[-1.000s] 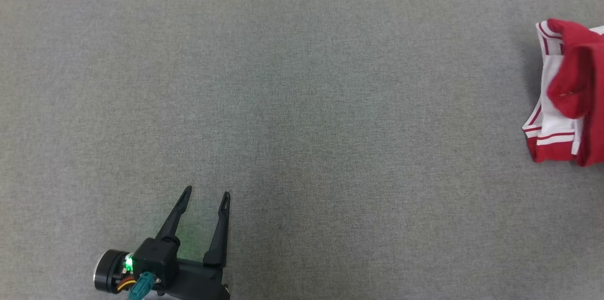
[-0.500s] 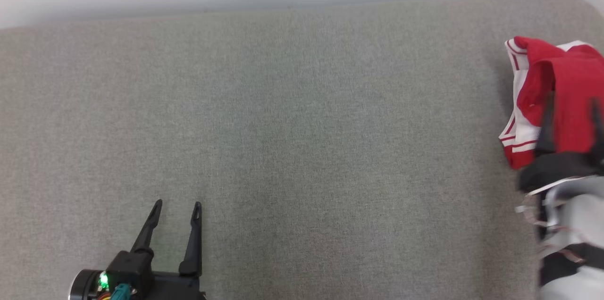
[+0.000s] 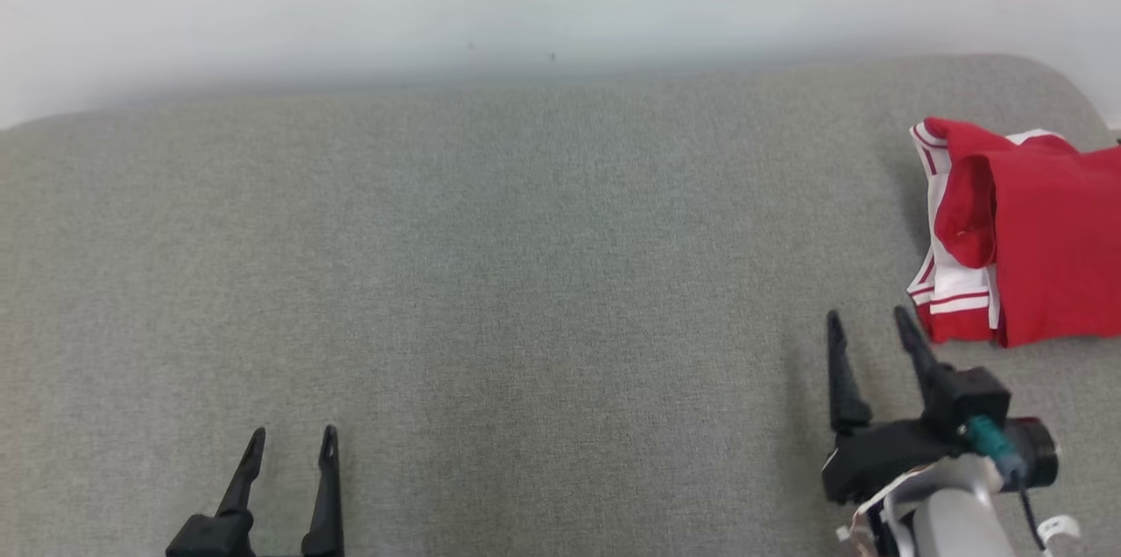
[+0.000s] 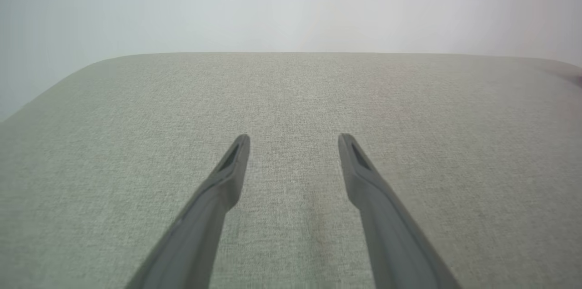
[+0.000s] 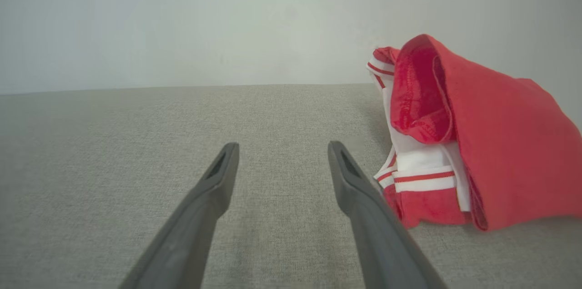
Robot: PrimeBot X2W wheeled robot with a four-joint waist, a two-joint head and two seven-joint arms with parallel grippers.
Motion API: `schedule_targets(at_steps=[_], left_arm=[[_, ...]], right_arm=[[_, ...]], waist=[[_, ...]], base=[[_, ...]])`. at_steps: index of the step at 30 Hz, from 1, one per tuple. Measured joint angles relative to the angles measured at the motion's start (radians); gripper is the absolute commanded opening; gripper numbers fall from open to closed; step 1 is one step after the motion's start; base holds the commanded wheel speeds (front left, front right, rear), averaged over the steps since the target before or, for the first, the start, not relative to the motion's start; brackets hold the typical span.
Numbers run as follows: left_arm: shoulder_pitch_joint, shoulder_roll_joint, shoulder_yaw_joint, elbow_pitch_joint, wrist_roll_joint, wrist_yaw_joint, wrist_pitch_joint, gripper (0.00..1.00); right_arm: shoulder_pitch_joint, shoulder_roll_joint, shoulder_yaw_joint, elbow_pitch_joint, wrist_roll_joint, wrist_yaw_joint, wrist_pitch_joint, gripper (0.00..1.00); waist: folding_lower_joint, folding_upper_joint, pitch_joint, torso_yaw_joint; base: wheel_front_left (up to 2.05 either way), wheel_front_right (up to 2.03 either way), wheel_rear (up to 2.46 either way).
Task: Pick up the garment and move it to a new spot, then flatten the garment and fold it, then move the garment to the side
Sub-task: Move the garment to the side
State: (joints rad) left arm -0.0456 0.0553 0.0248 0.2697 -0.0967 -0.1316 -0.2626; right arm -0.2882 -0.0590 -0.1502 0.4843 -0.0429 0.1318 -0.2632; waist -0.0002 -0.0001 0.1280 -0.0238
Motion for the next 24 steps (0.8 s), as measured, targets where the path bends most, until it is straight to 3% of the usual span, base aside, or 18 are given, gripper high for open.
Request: schedule_targets(at_steps=[11,24], left_arm=[[0.048,-0.004,0.056,0.017,0.007,0.001,0.000,1.00],[0.069,-0.004,0.094,0.019,0.004,0.002,0.000,1.00]], right_arm=[[0.072,0.007,0.117,-0.033,0.089,0.000,0.000,1.00],[0.126,0.007,0.152,-0.041,0.132,0.000,0.000,1.00]], waist=[[0.0000,0.0000,-0.074,0.018],[0.0001,0.0001,-0.133,0.023]], base=[[0.00,0.00,0.00],[0.00,0.00,0.00]])
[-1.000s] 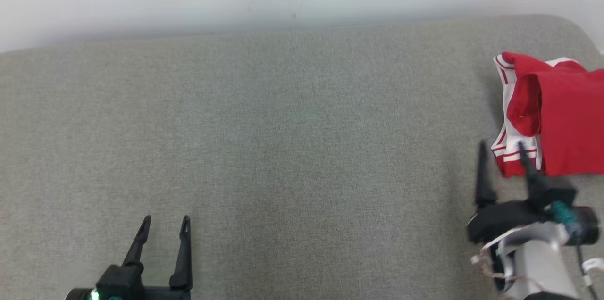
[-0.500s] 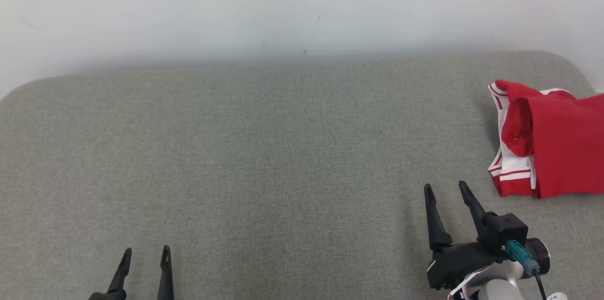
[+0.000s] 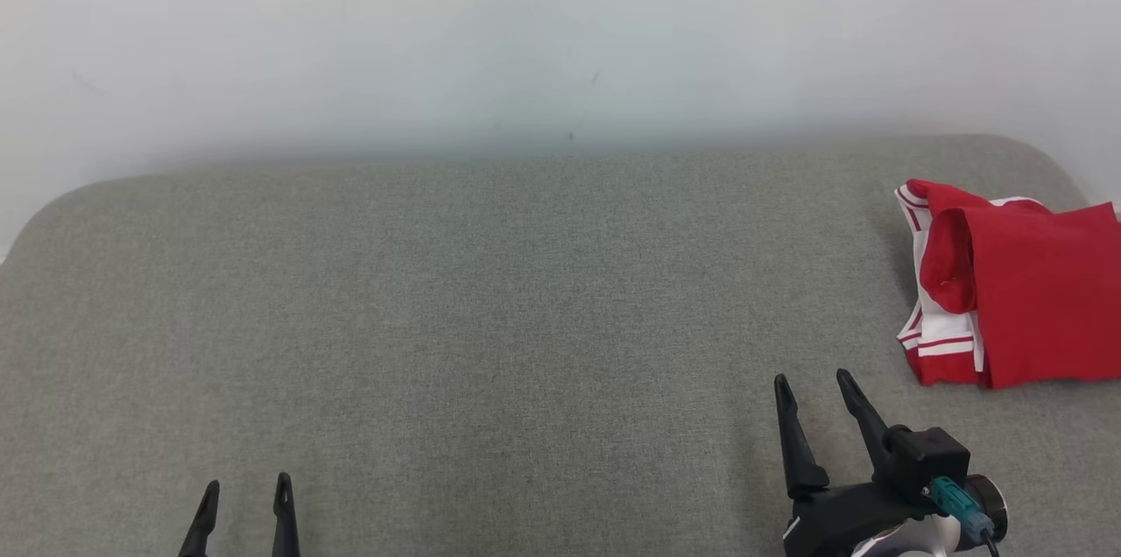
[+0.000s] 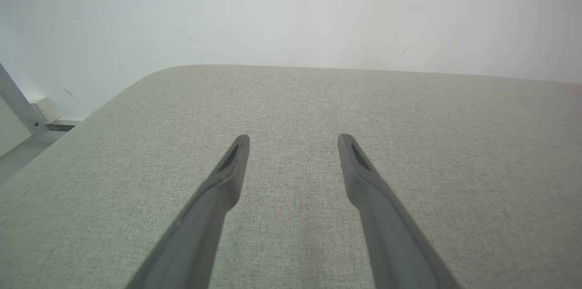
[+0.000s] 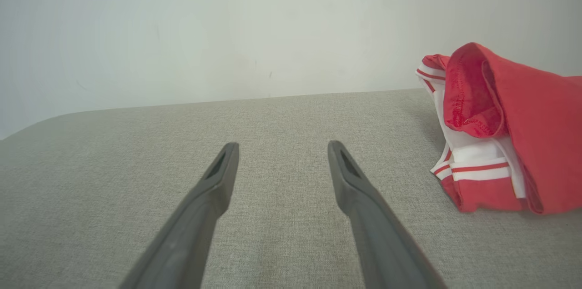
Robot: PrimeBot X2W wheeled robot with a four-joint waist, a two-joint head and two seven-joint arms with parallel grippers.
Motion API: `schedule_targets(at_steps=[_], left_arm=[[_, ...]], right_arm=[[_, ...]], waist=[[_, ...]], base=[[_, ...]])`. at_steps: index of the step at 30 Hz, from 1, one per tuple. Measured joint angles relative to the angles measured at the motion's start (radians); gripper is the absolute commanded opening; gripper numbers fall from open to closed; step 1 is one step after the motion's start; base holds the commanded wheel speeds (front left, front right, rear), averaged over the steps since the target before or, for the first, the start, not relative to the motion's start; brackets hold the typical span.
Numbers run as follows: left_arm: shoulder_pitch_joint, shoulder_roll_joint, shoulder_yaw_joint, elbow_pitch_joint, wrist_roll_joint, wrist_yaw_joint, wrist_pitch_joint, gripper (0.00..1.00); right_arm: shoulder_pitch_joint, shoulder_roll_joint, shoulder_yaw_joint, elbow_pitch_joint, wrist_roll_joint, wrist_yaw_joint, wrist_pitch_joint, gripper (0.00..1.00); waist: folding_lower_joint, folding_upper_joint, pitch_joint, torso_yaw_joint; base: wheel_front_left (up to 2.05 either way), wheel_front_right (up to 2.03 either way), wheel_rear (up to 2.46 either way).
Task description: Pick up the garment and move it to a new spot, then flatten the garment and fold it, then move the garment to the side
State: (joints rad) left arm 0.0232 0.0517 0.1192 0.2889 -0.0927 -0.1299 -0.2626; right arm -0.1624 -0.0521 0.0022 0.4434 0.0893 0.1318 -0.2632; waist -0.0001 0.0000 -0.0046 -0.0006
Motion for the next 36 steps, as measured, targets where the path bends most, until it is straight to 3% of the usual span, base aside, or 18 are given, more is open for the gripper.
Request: schedule_targets(at_steps=[36], left_arm=[[0.013,0.000,0.011,-0.008,-0.016,-0.001,0.000,1.00]], right_arm=[[0.014,0.000,0.017,0.038,0.010,0.000,0.000,1.00]], waist=[[0.0001,0.0001,-0.002,-0.001]], base=[[0.00,0.00,0.00]])
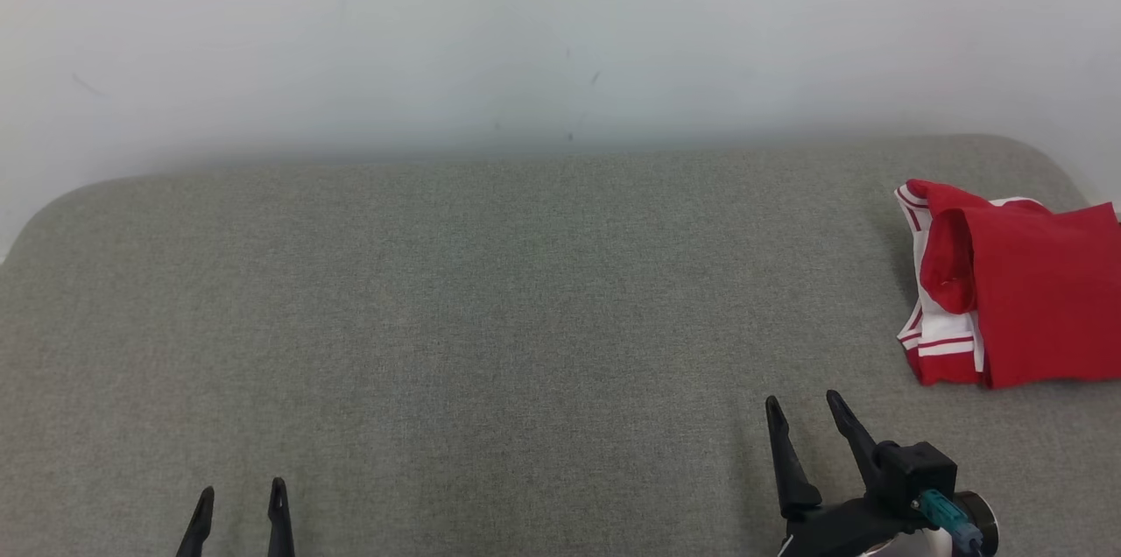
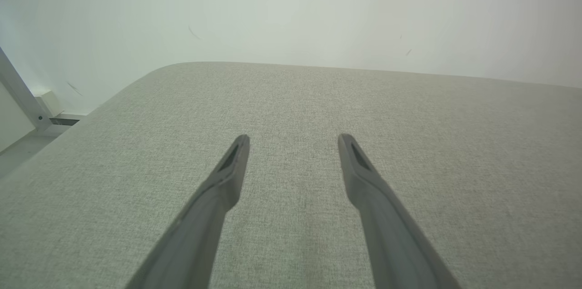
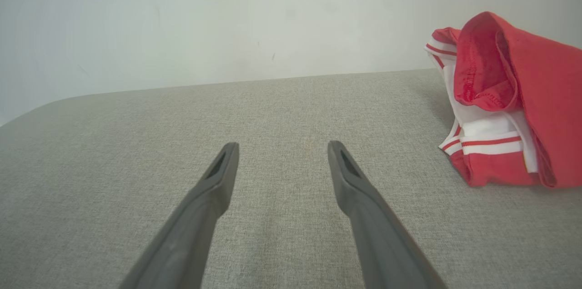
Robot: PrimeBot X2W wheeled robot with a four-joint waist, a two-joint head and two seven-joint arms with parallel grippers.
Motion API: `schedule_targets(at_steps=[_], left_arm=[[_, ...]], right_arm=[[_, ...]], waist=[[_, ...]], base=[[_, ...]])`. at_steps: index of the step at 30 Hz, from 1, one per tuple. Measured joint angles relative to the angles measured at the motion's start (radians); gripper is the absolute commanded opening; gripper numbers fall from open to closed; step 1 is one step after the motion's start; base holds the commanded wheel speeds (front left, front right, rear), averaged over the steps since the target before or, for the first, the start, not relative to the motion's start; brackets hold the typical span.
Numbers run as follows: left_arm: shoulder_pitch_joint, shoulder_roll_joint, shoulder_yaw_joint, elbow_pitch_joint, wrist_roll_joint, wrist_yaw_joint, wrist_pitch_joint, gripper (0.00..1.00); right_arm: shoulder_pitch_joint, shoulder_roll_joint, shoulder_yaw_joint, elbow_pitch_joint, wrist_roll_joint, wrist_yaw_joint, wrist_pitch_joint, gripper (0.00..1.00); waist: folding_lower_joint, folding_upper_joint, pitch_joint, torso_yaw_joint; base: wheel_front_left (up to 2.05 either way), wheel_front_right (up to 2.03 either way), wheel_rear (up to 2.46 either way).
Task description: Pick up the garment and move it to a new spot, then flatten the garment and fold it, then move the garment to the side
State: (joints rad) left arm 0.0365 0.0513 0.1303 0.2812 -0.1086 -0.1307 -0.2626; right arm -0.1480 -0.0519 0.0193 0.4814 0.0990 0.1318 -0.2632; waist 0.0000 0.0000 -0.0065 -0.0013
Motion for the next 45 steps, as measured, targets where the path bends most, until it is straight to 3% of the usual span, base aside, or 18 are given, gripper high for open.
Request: schedule_targets(at_steps=[29,30,34,45], left_arm=[[0.010,0.000,-0.019,0.000,-0.027,0.000,0.000,1.00],[0.010,0.000,-0.021,0.001,-0.031,0.000,0.000,0.00],[0.013,-0.005,-0.023,0.029,-0.035,-0.001,0.005,0.00],[0.003,-0.006,-0.019,0.033,-0.243,-0.001,0.063,0.00]], right_arm=[[0.001,0.000,0.000,-0.001,-0.004,0.000,0.000,1.00],[0.001,0.000,-0.001,-0.002,-0.004,0.000,0.000,0.00],[0.019,0.000,-0.002,0.026,0.001,0.000,0.006,0.00],[0.023,0.000,-0.027,0.002,0.214,0.000,0.063,0.00]], waist=[[0.0000,0.0000,0.002,-0.004],[0.0000,0.0000,0.002,-0.004],[0.0000,0.0000,0.003,-0.004],[0.0000,0.0000,0.003,-0.003]], base=[[0.00,0.00,0.00],[0.00,0.00,0.00],[0.00,0.00,0.00],[0.00,0.00,0.00]])
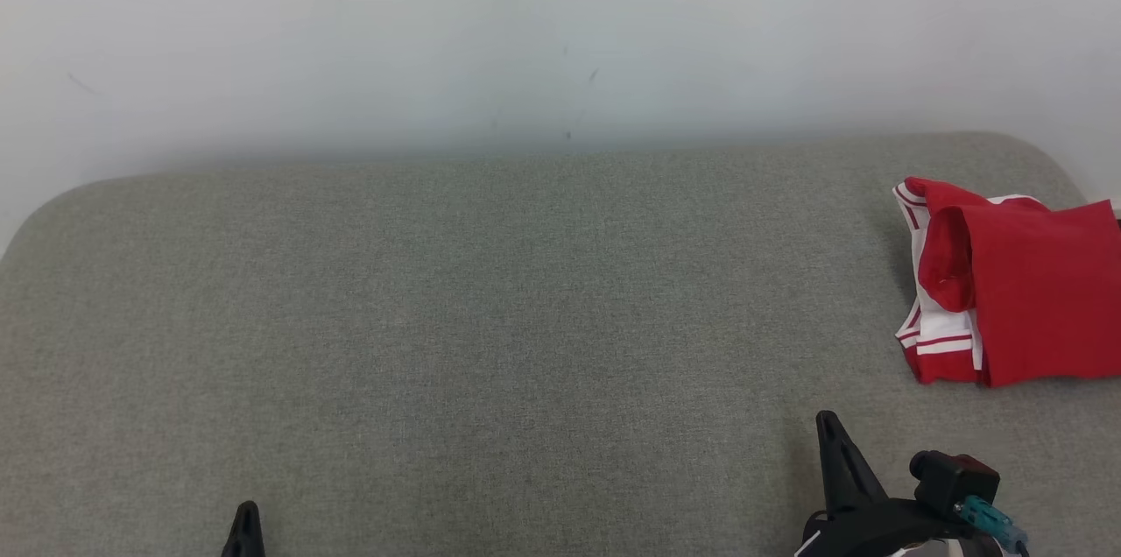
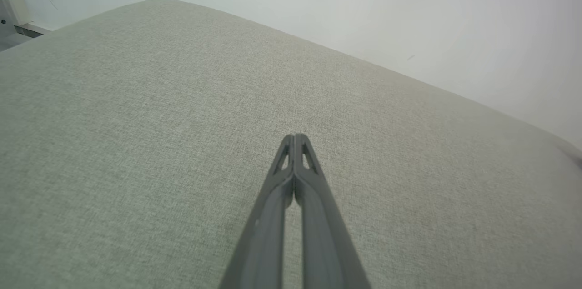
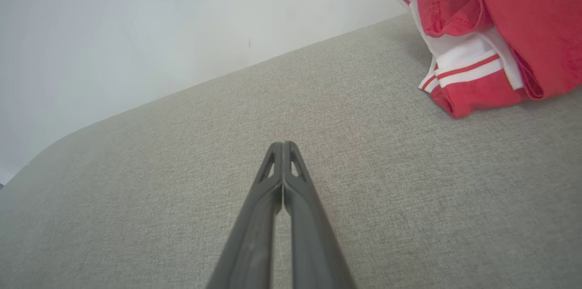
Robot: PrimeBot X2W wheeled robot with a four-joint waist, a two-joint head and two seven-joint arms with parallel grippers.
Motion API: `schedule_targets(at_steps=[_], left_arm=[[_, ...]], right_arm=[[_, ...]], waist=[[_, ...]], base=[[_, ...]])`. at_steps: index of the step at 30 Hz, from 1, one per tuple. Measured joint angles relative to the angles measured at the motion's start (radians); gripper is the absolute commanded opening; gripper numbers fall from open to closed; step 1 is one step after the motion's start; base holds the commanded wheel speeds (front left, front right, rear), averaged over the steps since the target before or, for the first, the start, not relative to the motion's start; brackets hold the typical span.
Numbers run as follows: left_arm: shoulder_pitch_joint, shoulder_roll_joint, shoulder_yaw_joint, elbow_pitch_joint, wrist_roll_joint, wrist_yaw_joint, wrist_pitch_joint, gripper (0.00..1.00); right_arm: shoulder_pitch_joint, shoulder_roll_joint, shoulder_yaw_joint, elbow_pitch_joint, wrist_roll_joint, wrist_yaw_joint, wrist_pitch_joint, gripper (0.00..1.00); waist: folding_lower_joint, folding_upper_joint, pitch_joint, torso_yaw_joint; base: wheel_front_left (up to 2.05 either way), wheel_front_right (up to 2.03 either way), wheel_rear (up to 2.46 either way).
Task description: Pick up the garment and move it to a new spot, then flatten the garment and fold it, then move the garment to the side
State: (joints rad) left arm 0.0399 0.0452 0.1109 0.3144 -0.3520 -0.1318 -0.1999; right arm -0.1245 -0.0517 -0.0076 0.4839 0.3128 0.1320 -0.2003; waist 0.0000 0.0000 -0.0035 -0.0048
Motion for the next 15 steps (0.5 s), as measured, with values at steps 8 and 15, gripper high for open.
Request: schedule_targets(at_steps=[8,15], left_arm=[[-0.008,0.000,-0.002,-0.011,-0.143,0.000,0.032,0.00],[-0.024,0.000,-0.002,-0.016,-0.256,0.000,0.060,0.00]], right_arm=[[0.002,0.000,-0.007,-0.032,0.146,0.000,0.033,0.00],[0.003,0.000,-0.016,-0.054,0.263,0.000,0.060,0.00]], waist=[[0.0001,0.0000,0.001,0.000],[0.0002,0.0000,0.001,0.001]], base=[[0.00,0.00,0.00],[0.00,0.00,0.00]])
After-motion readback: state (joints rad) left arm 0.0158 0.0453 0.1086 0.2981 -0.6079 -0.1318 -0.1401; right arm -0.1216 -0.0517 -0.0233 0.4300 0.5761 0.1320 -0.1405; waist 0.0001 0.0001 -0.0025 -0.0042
